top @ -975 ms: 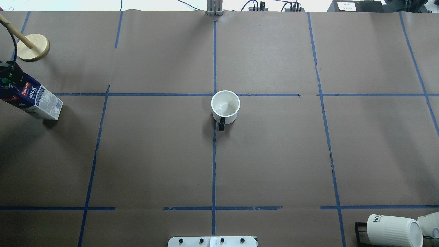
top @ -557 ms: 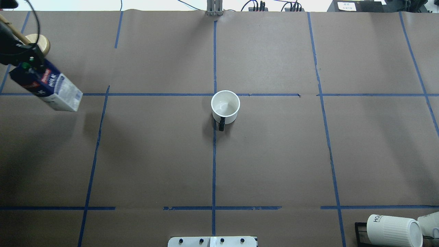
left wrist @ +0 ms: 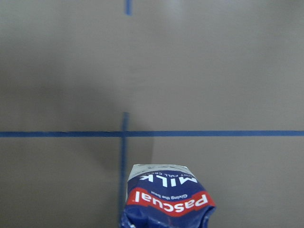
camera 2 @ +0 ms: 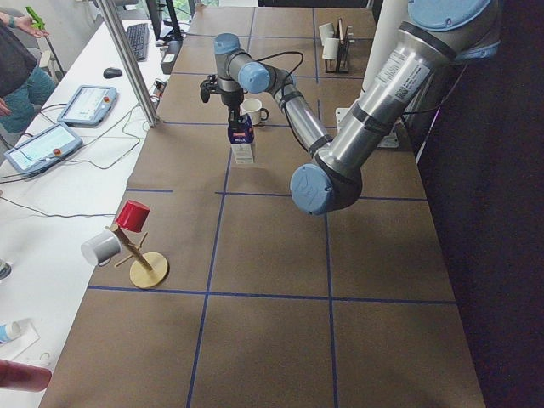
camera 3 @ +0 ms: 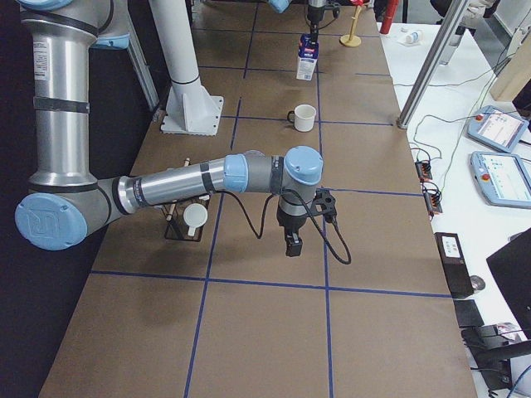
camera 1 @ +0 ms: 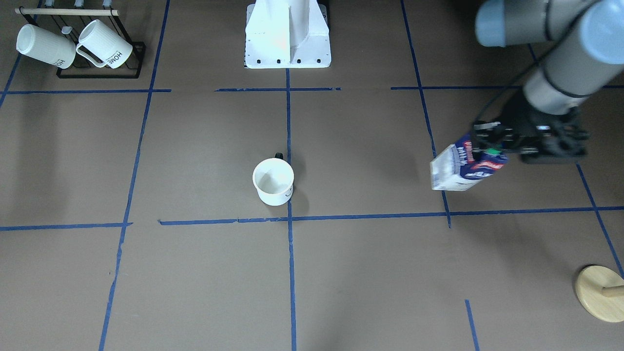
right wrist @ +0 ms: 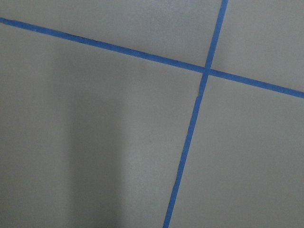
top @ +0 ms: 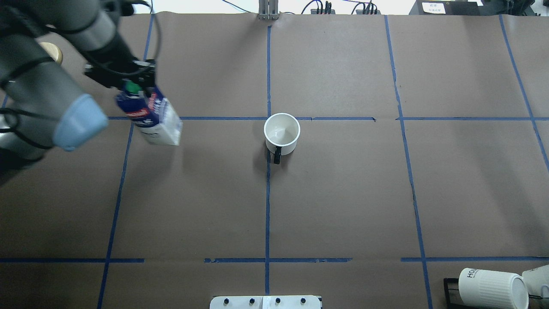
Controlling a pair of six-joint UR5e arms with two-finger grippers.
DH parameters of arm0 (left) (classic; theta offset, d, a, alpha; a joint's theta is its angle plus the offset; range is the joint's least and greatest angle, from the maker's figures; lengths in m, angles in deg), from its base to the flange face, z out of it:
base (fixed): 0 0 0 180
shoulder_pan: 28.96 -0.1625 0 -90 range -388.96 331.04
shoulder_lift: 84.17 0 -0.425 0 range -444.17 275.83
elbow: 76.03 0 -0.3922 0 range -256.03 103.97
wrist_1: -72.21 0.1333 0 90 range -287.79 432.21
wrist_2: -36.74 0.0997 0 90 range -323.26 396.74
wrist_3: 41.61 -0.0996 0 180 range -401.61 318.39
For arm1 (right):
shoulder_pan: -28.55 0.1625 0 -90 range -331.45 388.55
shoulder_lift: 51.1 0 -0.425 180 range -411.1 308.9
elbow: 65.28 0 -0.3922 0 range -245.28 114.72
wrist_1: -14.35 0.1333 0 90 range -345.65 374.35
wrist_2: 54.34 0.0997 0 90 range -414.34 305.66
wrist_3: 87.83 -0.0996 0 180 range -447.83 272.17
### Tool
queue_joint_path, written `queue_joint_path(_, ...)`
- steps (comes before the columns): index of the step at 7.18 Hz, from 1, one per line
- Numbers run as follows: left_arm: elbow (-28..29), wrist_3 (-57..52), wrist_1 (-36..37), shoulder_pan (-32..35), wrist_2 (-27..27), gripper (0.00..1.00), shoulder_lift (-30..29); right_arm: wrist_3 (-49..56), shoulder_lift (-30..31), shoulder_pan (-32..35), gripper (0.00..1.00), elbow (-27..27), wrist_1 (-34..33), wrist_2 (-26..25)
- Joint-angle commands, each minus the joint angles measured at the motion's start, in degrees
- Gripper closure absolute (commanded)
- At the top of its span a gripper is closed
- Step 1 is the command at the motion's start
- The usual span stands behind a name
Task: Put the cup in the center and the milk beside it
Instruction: 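Carry the milk carton with the left gripper beside the white mug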
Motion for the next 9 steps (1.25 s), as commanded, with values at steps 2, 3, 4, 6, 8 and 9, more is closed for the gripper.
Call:
queue_joint_path(2,15.7,12.7,-4.5,-8.3,7.3,0.67,-15.5,-0.1,0.0,-0.1,0.00,-0.1,-0.1,-0.1)
queue_joint_path(3,17.6,13.2,-8.3,-9.2,7.3,0.67,-15.4,-0.1,0.0,-0.1,0.00,-0.1,-0.1,-0.1)
queue_joint_path(4,18.1,13.0,-8.4,-10.2,7.4,0.66,-15.3,-0.1,0.0,-0.1,0.00,-0.2,0.0,-0.1)
queue_joint_path(6,18.8,12.5,-8.5,-10.4,7.4,0.50,-15.2,-0.1,-0.1,-0.1,0.00,-0.2,-0.1,0.0)
queue_joint_path(8,18.1,12.8,-8.3,-10.3,7.4,0.00,-15.4,-0.1,-0.1,-0.1,0.00,-0.2,-0.1,0.1)
queue_joint_path(9,17.9,12.5,-8.1,-10.1,7.5,0.00,-15.5,-0.1,-0.1,-0.1,0.00,-0.2,-0.1,0.1)
